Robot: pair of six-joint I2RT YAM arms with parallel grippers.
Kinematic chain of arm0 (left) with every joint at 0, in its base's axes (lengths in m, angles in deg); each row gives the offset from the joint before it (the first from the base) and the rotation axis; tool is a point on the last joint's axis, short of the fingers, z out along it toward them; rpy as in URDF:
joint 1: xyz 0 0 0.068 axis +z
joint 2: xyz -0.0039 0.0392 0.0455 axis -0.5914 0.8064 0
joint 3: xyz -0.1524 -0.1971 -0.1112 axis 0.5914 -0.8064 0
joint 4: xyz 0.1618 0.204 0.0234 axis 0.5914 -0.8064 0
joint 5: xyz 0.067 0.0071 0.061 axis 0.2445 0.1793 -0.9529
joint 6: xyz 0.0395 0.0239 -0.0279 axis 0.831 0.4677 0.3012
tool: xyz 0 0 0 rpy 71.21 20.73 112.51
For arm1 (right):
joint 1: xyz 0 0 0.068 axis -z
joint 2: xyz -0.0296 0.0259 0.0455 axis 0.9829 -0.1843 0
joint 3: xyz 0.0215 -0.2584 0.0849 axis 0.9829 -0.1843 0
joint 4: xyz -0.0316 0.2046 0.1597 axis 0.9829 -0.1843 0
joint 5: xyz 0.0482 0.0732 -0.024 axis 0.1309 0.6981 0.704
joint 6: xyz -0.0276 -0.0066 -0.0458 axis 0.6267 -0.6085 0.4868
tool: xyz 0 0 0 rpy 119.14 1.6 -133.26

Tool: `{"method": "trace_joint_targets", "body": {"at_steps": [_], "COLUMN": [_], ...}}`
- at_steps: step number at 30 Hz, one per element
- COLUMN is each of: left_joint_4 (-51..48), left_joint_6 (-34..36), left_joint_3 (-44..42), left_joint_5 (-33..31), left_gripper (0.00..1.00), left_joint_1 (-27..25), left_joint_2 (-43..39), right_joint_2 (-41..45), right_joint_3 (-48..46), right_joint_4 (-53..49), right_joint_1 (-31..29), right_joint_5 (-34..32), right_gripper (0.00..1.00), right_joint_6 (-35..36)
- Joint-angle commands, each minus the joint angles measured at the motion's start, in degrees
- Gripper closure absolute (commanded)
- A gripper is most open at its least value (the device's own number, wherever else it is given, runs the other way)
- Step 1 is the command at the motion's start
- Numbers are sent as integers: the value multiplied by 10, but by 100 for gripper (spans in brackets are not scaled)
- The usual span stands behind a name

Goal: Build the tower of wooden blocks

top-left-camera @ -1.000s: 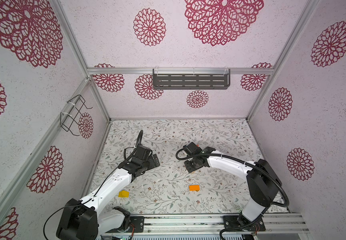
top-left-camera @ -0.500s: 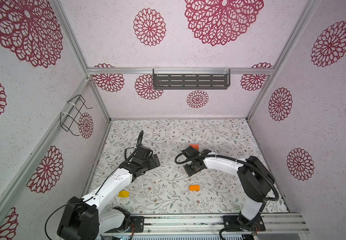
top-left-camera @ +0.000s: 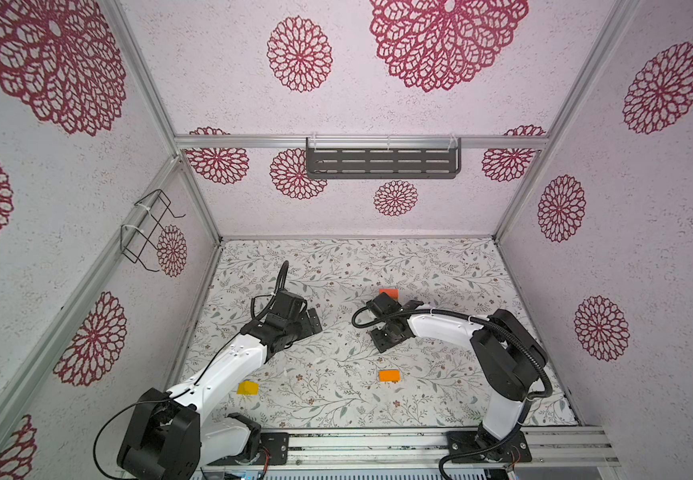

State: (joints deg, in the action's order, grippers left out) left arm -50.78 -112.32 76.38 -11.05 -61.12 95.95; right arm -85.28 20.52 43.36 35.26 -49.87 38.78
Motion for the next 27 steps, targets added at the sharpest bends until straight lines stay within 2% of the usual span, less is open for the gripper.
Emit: {"method": "trace_joint_targets", "body": {"at_steps": [1,6,10,17,21,27], "left_joint_4": [2,-1,-5,-11,-12,-5], "left_joint_6": [-8,-8,-7,-3,-1,3], "left_joint_3": [14,12,11,6,4,7], "left_joint_5": [1,-1,-2,-3,-3,2], "left_gripper": [3,3,3,3,3,3], "left_joint_1": [-4,-5,-4,-4,-4,-5], "left_joint_2": [-5,-13,-22,-46,-62,-64], "right_joint_2": [-4,2,15,78,119,115], "right_joint_3": [3,6,14,54,108,193], "right_joint_4": [0,-8,-24,-69,-119,-200], "right_joint_1": [2,-1,-14,-36,-35,-6], "right_joint_5": [-1,-14,-28,-20,-23,-44], "right_gripper": [54,67,73,73,72,71], "right_joint_6": [4,2,-6,-54,-76,-101]}}
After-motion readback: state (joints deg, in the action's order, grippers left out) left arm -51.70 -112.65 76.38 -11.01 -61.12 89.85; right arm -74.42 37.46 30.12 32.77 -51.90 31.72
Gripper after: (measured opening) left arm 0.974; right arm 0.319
